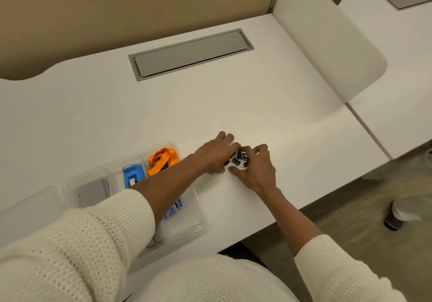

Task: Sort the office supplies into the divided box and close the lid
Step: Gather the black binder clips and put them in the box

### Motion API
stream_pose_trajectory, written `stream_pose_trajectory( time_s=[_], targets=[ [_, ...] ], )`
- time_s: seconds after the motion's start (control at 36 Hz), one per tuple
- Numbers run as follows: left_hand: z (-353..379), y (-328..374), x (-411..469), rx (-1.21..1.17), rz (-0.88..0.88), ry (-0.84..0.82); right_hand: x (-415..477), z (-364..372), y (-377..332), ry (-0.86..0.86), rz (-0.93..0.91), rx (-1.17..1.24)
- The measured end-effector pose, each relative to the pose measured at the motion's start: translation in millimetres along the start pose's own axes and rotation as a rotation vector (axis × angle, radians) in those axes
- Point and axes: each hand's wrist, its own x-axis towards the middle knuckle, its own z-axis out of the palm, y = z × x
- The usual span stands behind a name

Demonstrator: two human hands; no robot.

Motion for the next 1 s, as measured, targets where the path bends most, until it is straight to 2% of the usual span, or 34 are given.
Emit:
stream_pose_trajectory(
  time_s=[0.28,0.44,0.67,0.81,1.0],
  targets=[
    [12,6,5,-0.081,-0.029,0.111,6,4,10,-0.013,-0.046,0.069],
    [11,6,4,-0.155,-0.022,0.112,9,4,12,-0.028,-0.054,0.120],
    [8,10,2,-0.191,-0.059,0.123,9,-2,9,0.015,-0.055,0.299],
    [7,9,1,-0.165,-0.060,0.133,7,-9,13,0.007,0.006,0.488],
    [5,8,-1,-0.195,-0.058,0.142,6,-19,19,-0.089,0.122,0.712]
  ],
)
